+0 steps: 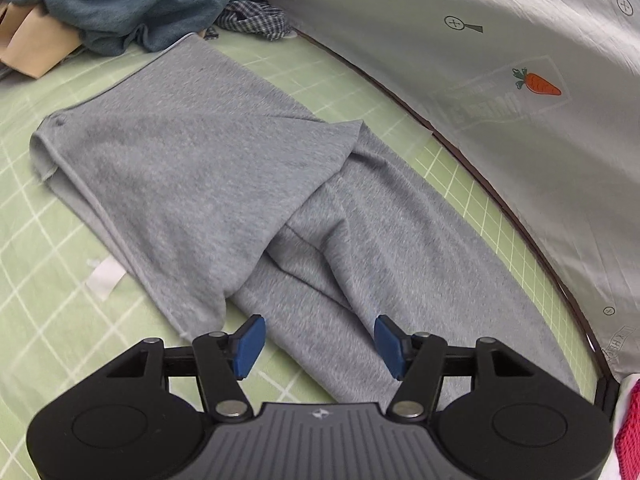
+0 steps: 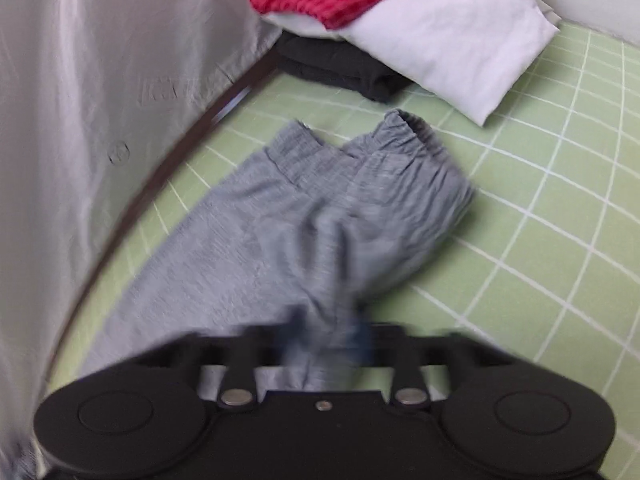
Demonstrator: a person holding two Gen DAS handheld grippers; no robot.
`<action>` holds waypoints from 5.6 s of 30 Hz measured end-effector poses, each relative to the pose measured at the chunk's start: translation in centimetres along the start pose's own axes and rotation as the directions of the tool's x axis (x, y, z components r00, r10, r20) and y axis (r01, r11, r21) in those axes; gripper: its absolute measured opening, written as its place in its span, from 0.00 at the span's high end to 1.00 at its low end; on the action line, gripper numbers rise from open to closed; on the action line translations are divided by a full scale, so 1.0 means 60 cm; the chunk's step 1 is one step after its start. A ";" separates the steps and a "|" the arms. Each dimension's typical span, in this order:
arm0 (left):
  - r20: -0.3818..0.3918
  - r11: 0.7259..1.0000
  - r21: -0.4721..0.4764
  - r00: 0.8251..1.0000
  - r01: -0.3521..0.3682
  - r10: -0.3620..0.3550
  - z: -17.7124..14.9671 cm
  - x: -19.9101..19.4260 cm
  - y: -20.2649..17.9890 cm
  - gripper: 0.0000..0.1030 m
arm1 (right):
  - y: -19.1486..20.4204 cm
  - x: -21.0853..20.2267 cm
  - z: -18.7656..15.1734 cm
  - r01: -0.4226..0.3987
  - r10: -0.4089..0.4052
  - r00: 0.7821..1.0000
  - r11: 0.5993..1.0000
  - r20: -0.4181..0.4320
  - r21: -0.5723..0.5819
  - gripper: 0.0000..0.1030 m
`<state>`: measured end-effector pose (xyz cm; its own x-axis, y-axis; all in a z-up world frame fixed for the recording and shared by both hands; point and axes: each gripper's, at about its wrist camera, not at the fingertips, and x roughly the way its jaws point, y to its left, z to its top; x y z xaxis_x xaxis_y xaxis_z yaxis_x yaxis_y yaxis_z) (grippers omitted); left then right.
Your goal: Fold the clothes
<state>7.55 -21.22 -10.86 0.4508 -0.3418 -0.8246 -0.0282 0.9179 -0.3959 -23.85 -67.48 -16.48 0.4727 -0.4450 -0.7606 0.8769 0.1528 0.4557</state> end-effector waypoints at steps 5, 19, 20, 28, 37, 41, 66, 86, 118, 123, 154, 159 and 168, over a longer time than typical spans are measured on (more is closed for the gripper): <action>0.024 0.999 -0.024 0.999 -0.023 0.024 -0.020 -0.029 0.021 0.40 | -0.060 -0.062 0.018 0.050 -0.052 0.995 0.998 0.085 0.024 0.95; 0.007 0.999 0.024 0.999 -0.047 0.046 -0.058 -0.091 0.115 0.39 | -0.063 -0.151 -0.013 0.128 -0.108 0.986 0.978 0.123 -0.163 0.29; 0.004 0.998 0.040 0.998 -0.055 0.055 -0.055 -0.091 0.123 0.39 | -0.043 -0.155 -0.030 0.122 -0.098 0.987 0.973 0.125 -0.195 0.22; -0.013 0.991 0.116 0.998 -0.063 0.065 0.010 -0.076 0.184 0.32 | 0.101 -0.163 -0.174 0.134 -0.084 0.988 0.887 0.130 -0.442 0.00; -0.020 0.950 0.310 0.999 -0.028 0.036 0.107 -0.039 0.198 0.32 | 0.200 -0.095 -0.288 0.250 -0.206 0.968 0.823 0.144 -0.509 0.00; -0.044 0.917 0.399 0.999 -0.001 0.020 0.118 -0.013 0.164 0.32 | 0.201 -0.096 -0.308 0.270 -0.235 0.962 0.791 0.136 -0.548 0.00; -0.044 0.729 0.684 0.999 0.030 0.000 -0.031 0.045 0.007 0.61 | 0.148 -0.106 -0.279 0.093 -0.102 0.995 0.799 0.019 -0.593 0.00; 0.234 0.744 0.647 0.972 -0.165 0.012 0.295 0.076 0.038 0.98 | 0.151 -0.103 -0.286 0.128 -0.116 0.992 0.819 0.057 -0.560 0.00; 0.144 0.838 0.545 0.981 0.031 -0.130 0.314 0.051 0.108 0.97 | 0.162 -0.094 -0.303 0.207 -0.142 0.975 0.857 0.170 -0.472 0.00; 0.302 0.919 0.388 0.952 -0.074 -0.051 0.431 0.055 0.122 0.80 | 0.161 -0.095 -0.305 0.208 -0.139 0.974 0.858 0.177 -0.471 0.00; -0.324 0.842 0.293 0.876 0.452 -0.357 0.051 0.069 0.072 0.49 | 0.122 -0.134 -0.283 -0.175 0.198 0.975 0.964 -0.102 0.202 0.00; -0.251 0.891 0.277 0.922 0.359 -0.294 0.059 0.067 0.108 0.49 | 0.116 -0.136 -0.282 -0.177 0.202 0.975 0.960 -0.097 0.218 0.00; -0.051 0.984 0.091 0.988 0.150 -0.146 0.114 0.023 0.225 0.49 | 0.129 -0.126 -0.276 -0.170 0.190 0.975 0.972 -0.112 0.164 0.00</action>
<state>13.91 -7.95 -14.58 0.4043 -0.4816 -0.7775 0.1214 0.8709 -0.4763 -19.21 -48.32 -14.85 0.6372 -0.3063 -0.7072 0.7575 0.0799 0.6480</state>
